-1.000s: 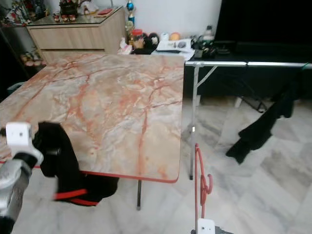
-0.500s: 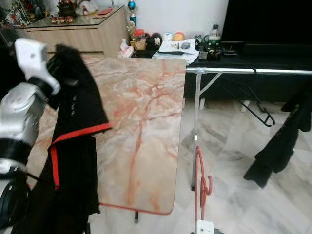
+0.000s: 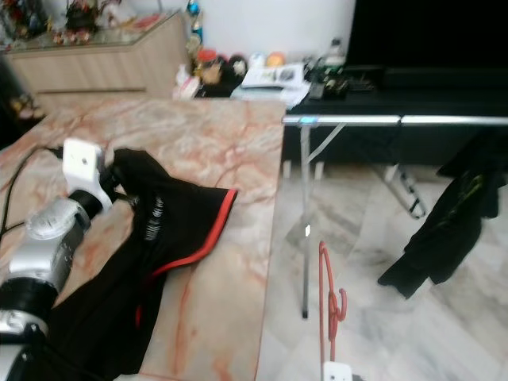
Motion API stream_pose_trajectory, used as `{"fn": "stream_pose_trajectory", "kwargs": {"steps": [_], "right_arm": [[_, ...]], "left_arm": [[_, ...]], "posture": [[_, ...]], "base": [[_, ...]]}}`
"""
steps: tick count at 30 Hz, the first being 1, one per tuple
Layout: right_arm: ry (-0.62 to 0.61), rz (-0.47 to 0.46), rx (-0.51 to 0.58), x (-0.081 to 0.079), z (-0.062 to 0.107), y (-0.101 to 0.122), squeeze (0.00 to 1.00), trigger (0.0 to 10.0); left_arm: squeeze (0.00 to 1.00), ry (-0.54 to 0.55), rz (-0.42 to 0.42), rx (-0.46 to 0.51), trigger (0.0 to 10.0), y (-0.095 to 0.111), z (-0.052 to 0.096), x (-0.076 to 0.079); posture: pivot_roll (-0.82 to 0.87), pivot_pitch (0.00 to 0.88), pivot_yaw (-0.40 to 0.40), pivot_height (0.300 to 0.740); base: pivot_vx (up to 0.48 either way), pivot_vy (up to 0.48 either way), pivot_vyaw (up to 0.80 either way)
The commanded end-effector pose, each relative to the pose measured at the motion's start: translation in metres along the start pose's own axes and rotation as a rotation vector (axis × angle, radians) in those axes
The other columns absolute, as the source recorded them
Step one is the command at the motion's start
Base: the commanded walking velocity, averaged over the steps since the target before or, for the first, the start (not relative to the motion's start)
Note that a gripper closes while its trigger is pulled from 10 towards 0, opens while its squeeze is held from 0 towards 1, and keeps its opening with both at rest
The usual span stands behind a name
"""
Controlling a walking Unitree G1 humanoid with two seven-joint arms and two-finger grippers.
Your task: Hang hanger
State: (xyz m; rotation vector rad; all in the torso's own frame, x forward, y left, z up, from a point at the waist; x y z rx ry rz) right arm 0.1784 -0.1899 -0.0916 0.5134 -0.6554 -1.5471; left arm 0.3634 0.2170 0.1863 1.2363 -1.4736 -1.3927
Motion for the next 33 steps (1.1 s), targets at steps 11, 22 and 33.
{"fn": "stream_pose_trajectory", "kwargs": {"steps": [11, 22, 33], "right_arm": [[0.018, 0.012, -0.014, -0.006, 0.002, -0.007, 0.0, 10.0], [0.028, 0.03, -0.01, -0.008, 0.003, -0.007, 0.0, 10.0], [0.026, 0.034, -0.01, -0.006, 0.002, -0.006, 0.0, 10.0]], "left_arm": [[0.0, 0.057, 0.011, -0.106, 10.0, -0.026, 0.054, 0.009], [1.0, 0.001, 0.016, -0.156, 10.0, -0.039, 0.071, 0.034], [1.0, 0.071, 0.001, -0.166, 10.0, -0.044, 0.074, 0.019]], "posture": [[0.09, 0.073, 0.099, 0.74], [0.07, 0.051, 0.107, 0.74], [0.07, 0.045, 0.104, 0.74]], "base": [[0.0, 0.0, 0.0], [0.0, 0.0, 0.0], [0.0, 0.0, 0.0]]}}
Point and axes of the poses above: a point about 5 cm out from each wrist's last joint towards the gripper, its own z axis pointing back from the gripper into the wrist, its own y axis along the axis of the wrist's last joint, x = y × z, the point moved 1 cm from there along -z, pointing out of the wrist towards the gripper, and after that the axes turned 3 degrees about z, right-handed, at the moved point
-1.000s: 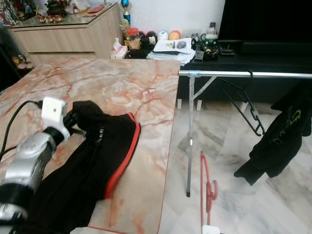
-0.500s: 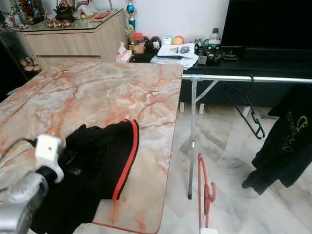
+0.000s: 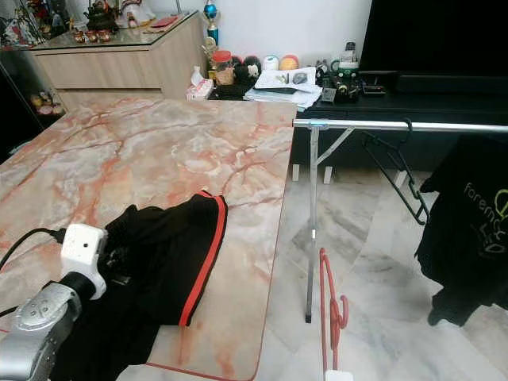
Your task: Hang hanger
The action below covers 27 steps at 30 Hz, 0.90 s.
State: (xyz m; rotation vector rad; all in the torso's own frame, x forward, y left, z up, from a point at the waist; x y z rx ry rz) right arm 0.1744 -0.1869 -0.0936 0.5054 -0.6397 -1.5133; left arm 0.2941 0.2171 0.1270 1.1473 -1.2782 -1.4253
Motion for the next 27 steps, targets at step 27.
{"fn": "stream_pose_trajectory", "kwargs": {"steps": [27], "right_arm": [[0.025, 0.025, 0.004, -0.006, 0.0, 0.0, 0.0, 10.0]], "left_arm": [[1.0, -0.052, -0.104, 0.085, 10.0, 0.022, 0.022, -0.039]], "posture": [[0.07, 0.057, 0.087, 0.74]], "base": [[0.0, 0.0, 0.0]]}}
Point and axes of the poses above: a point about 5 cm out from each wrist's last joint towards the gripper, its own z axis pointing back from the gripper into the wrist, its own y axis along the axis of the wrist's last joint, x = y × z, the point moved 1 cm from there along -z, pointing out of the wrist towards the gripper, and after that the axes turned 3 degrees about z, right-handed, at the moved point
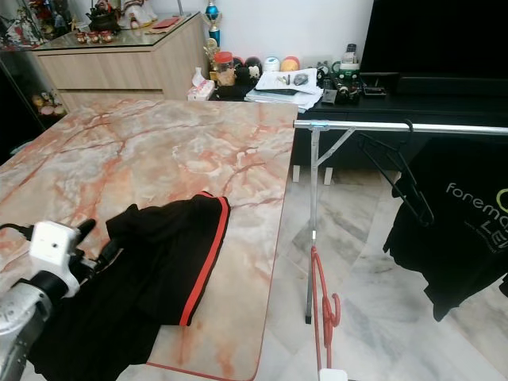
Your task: Hang hanger
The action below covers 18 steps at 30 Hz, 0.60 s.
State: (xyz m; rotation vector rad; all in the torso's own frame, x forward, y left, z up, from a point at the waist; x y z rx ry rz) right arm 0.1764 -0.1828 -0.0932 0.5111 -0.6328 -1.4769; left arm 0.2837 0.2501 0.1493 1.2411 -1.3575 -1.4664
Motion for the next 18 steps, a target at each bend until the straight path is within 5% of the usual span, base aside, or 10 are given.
{"fn": "stream_pose_trajectory", "kwargs": {"steps": [1, 3, 5, 6, 7, 14, 18], "right_arm": [[0.006, -0.003, -0.001, -0.002, 0.001, -0.002, 0.0, 10.0], [0.008, 0.004, -0.001, -0.001, 0.001, -0.002, 0.0, 10.0], [0.004, 0.001, -0.002, 0.0, 0.001, -0.002, 0.0, 10.0], [0.001, -0.002, -0.005, 0.0, 0.001, -0.003, 0.0, 10.0], [0.002, -0.002, -0.006, 0.0, 0.001, -0.003, 0.0, 10.0], [0.016, 0.005, -0.002, -0.004, 0.001, -0.003, 0.0, 10.0], [0.018, 0.007, 0.004, -0.005, 0.001, -0.001, 0.0, 10.0]], "left_arm": [[1.0, -0.015, -0.05, -0.023, 10.0, 0.002, 0.006, -0.009], [1.0, 0.025, -0.061, -0.034, 10.0, 0.002, 0.006, -0.018], [1.0, 0.134, 0.023, 0.007, 10.0, 0.007, 0.002, -0.028], [0.81, 0.149, 0.064, 0.023, 10.0, 0.008, -0.002, -0.023], [0.0, 0.144, 0.067, 0.023, 10.0, 0.007, -0.002, -0.021], [0.0, 0.046, 0.132, 0.0, 10.0, -0.011, -0.004, 0.021], [0.0, 0.059, 0.179, 0.017, 10.0, -0.01, -0.008, 0.027]], "posture": [[0.07, 0.057, 0.087, 0.74], [0.07, 0.058, 0.088, 0.74], [0.08, 0.058, 0.087, 0.74], [0.08, 0.058, 0.087, 0.74], [0.08, 0.058, 0.087, 0.74], [0.07, 0.061, 0.085, 0.74], [0.06, 0.064, 0.08, 0.74]], "base": [[0.0, 0.0, 0.0], [0.0, 0.0, 0.0], [0.0, 0.0, 0.0], [0.0, 0.0, 0.0], [0.0, 0.0, 0.0], [0.0, 0.0, 0.0], [0.0, 0.0, 0.0]]}}
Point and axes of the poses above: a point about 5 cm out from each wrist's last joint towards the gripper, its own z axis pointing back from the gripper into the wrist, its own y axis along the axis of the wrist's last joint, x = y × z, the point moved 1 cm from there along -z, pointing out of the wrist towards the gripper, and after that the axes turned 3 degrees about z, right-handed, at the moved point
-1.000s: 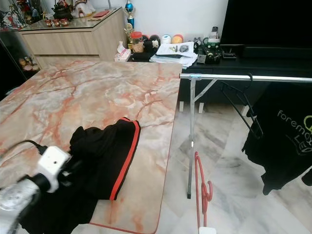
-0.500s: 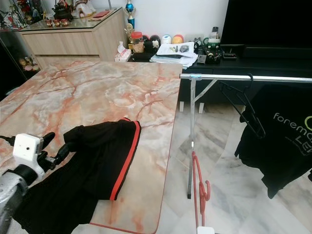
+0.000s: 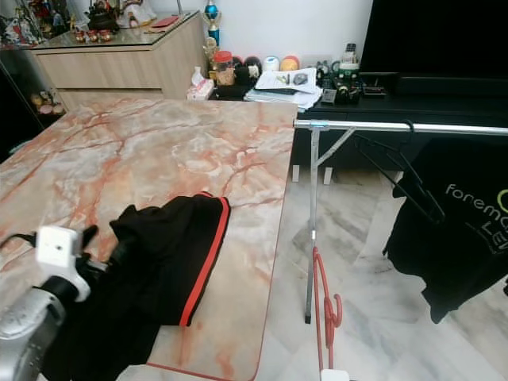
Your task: Hang hanger
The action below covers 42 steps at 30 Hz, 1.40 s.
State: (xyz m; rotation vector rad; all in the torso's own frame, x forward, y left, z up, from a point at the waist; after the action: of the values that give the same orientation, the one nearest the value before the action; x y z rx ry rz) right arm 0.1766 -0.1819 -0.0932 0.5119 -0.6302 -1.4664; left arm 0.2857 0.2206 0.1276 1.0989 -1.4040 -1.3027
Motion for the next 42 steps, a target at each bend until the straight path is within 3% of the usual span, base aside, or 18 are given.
{"fn": "stream_pose_trajectory", "kwargs": {"steps": [1, 12, 42], "right_arm": [[0.012, -0.003, 0.005, -0.0035, 0.0006, -0.0009, 0.0, 10.0], [0.018, 0.008, 0.001, -0.0033, 0.0008, -0.0018, 0.0, 10.0], [0.025, 0.003, -0.002, -0.0056, 0.0005, -0.0014, 0.0, 10.0]], "left_arm": [[0.0, 0.019, -0.009, 0.025, 10.0, 0.0086, 0.0001, -0.0029], [0.0, 0.029, -0.006, 0.008, 10.0, 0.007, 0.0083, -0.009], [0.0, 0.014, 0.016, 0.011, 10.0, 0.0061, 0.0055, -0.0032]], "posture": [[0.06, 0.064, 0.08, 0.74], [0.06, 0.07, 0.075, 0.74], [0.07, 0.079, 0.076, 0.74]], "base": [[0.0, 0.0, 0.0], [0.0, 0.0, 0.0], [0.0, 0.0, 0.0]]}}
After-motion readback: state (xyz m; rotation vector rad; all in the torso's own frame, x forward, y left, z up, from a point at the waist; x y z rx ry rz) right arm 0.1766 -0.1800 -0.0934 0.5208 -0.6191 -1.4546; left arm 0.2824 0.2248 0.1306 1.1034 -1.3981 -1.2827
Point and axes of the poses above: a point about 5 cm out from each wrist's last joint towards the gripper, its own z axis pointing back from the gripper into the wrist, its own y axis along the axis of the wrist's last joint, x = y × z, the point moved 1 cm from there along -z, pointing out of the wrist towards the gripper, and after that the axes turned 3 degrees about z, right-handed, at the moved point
